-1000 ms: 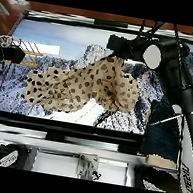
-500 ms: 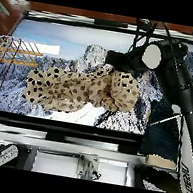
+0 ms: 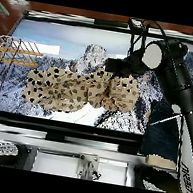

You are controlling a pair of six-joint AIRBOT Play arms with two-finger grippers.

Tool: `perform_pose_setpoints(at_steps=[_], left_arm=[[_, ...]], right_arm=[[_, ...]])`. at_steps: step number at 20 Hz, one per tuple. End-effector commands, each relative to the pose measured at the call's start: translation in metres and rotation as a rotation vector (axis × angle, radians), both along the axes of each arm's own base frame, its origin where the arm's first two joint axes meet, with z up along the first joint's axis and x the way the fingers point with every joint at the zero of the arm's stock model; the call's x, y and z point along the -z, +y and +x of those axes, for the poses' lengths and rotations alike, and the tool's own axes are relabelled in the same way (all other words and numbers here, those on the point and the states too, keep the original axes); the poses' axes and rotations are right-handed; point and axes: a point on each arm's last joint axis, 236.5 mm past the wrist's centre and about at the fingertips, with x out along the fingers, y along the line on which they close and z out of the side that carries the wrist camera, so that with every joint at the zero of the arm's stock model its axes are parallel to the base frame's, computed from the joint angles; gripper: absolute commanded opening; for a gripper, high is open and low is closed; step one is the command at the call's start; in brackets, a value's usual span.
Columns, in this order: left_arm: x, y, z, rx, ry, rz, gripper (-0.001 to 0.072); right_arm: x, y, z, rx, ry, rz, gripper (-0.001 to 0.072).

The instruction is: Fold the shirts.

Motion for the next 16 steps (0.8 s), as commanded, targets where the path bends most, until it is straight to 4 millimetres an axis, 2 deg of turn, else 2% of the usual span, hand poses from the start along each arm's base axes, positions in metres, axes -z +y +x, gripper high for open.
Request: perform_pose_setpoints(at_steps=[1, 5, 11, 14, 16], left_arm=[[0.025, 0.014, 0.002, 0.090, 0.090, -0.041, 0.0659], [0.053, 0.033, 0.009, 0.106, 0.122, -0.062, 0.0657], [0.104, 0.029, 0.022, 0.143, 0.147, -0.141, 0.0656], [0.118, 0.031, 0.023, 0.158, 0.155, -0.145, 0.0642], [0.125, 0.029, 0.024, 0.161, 0.159, -0.163, 0.0601]], right_arm=[[0.001, 0.000, -0.001, -0.012, 0.003, -0.007, 0.0064], [0.001, 0.001, -0.002, 0.001, 0.011, 0.004, 0.0064], [-0.001, 0.002, 0.001, 0.032, 0.010, 0.028, 0.0064], [-0.003, 0.004, 0.004, 0.057, 0.008, 0.049, 0.0064], [-0.003, 0.004, 0.004, 0.066, 0.009, 0.055, 0.0064]])
